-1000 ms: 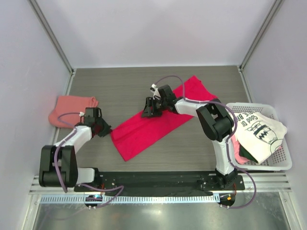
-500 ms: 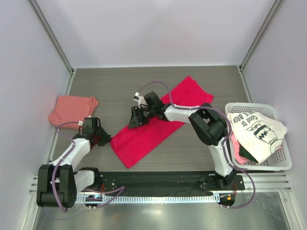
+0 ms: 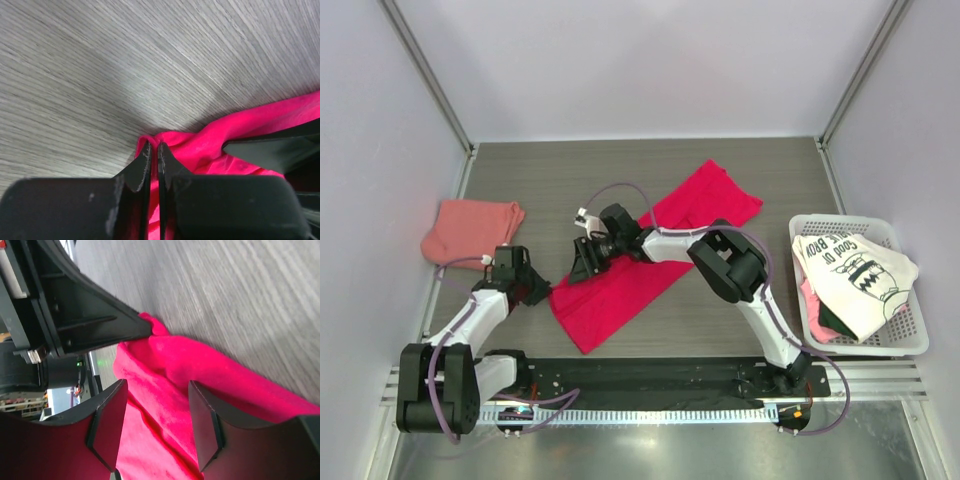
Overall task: Fold and stack the t-shirts
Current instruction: Fold the tshirt
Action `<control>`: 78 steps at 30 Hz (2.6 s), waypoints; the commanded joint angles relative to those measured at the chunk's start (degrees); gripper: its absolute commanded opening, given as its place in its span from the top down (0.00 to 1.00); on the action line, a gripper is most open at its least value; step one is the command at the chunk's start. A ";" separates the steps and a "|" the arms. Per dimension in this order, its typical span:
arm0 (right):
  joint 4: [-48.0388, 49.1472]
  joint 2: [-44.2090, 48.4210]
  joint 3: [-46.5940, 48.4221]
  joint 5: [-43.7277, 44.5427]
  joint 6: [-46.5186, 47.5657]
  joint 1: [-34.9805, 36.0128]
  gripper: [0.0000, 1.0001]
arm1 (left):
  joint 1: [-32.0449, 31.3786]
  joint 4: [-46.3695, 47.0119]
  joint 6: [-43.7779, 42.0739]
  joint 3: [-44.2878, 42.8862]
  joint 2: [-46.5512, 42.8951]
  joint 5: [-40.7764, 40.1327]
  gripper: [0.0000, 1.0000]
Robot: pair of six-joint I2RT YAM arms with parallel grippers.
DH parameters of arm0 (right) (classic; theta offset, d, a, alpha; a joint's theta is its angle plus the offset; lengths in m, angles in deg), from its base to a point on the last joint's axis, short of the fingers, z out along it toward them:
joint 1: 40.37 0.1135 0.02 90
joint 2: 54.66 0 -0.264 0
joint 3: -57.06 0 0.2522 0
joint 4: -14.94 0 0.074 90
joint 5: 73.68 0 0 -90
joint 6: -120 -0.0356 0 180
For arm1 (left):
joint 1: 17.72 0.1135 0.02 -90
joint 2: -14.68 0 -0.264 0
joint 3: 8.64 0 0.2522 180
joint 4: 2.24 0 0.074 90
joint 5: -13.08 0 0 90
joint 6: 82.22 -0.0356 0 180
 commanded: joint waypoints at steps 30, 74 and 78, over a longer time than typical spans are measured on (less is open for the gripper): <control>-14.65 23.20 -15.24 34.87 1.73 1.57 0.56 | -0.11 -4.15 0.86 1.16 -3.08 -4.76 1.00; -23.54 7.66 0.29 58.62 -13.58 -42.03 0.97 | -19.07 -3.27 13.42 3.80 -8.36 -7.13 1.00; -23.98 3.08 6.28 54.77 -11.29 -42.38 0.97 | -28.04 -3.79 17.99 4.58 -9.06 -8.36 1.00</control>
